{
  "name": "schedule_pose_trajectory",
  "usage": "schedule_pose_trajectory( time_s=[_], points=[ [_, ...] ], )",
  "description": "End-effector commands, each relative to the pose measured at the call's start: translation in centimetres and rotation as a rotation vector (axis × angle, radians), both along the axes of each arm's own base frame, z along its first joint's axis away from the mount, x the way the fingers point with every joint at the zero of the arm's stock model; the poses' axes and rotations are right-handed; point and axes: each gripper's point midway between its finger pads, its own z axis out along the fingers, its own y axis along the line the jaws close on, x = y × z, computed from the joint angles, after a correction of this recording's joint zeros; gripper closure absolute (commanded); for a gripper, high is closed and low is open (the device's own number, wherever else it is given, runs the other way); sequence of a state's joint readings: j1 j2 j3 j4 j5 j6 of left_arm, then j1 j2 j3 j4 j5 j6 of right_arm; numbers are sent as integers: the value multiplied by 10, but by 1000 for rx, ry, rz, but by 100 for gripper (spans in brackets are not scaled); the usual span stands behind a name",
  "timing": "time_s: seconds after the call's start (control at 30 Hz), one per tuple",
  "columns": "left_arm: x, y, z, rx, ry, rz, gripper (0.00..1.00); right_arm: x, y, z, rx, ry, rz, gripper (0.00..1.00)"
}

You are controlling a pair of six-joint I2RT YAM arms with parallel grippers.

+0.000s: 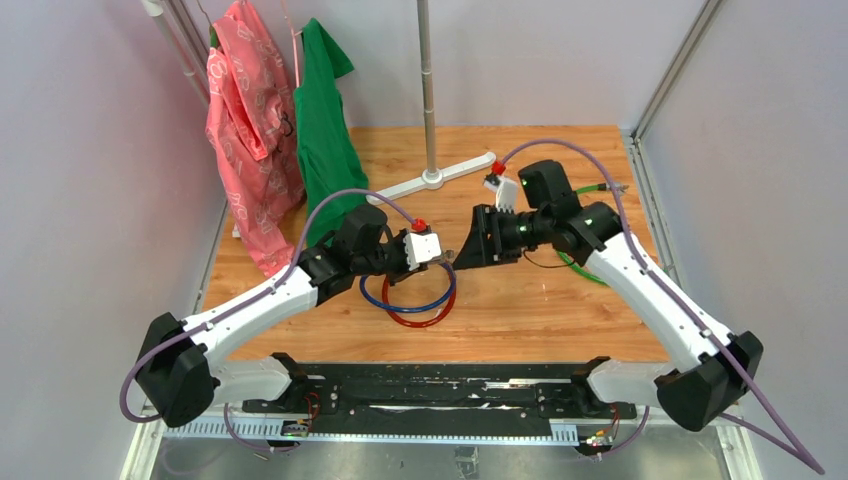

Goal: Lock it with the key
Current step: Lock the lock.

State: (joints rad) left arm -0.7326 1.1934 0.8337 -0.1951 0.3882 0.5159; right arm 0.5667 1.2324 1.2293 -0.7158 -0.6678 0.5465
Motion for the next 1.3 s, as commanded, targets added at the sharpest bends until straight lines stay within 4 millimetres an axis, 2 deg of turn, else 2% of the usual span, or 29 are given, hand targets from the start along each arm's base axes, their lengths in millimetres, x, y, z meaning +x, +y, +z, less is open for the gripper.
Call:
schedule_pose_trajectory(
  time_s=[0.0, 0.07, 0.1, 0.17, 0.2, 0.23, 0.27, 0.3, 0.37, 0.4, 0.5, 0.63, 0.8, 1.1, 1.27],
  points=[
    [-8, 12, -23, 68, 53, 10, 100, 19, -25, 30, -89, -505, 179, 38],
    [-8, 12, -22, 66, 50, 8, 100, 36, -32, 34, -159, -858, 303, 41],
    [-8, 12, -22, 65, 49, 7, 100, 41, -27, 28, -160, -1055, 403, 44],
    [-8, 12, -22, 67, 51, 6, 100, 37, -13, 31, -149, -1543, 625, 52],
    [-8, 12, -22, 69, 53, 3, 100, 37, -9, 27, -175, -1753, 695, 62],
    [-9, 12, -21, 70, 52, 1, 100, 35, -4, 29, -192, -1926, 756, 67],
    [-9, 12, -21, 72, 51, -2, 100, 36, -3, 26, -231, -2030, 829, 69],
    [-9, 12, -21, 72, 52, -4, 100, 37, -3, 17, -276, -2044, 924, 68],
    [-9, 11, -21, 70, 55, -6, 100, 32, -7, -8, -365, -2020, 1156, 58],
    [-9, 11, -21, 67, 54, -7, 100, 35, -8, -9, -451, -2083, 1208, 56],
    [-9, 9, -22, 64, 63, -9, 100, 31, 6, -10, -524, -2280, 1256, 56],
    [-10, 8, -21, 56, 67, -11, 100, 34, 4, -21, -673, -2324, 1462, 57],
    [-11, 7, -20, 53, 70, -18, 100, 37, -8, -26, -768, -2301, 1566, 59],
    [-12, 8, -21, 53, 67, -22, 100, 47, 11, -16, -792, -2373, 1595, 62],
    [-12, 6, -21, 46, 70, -24, 100, 49, 13, -17, -798, -2370, 1607, 65]
  ],
)
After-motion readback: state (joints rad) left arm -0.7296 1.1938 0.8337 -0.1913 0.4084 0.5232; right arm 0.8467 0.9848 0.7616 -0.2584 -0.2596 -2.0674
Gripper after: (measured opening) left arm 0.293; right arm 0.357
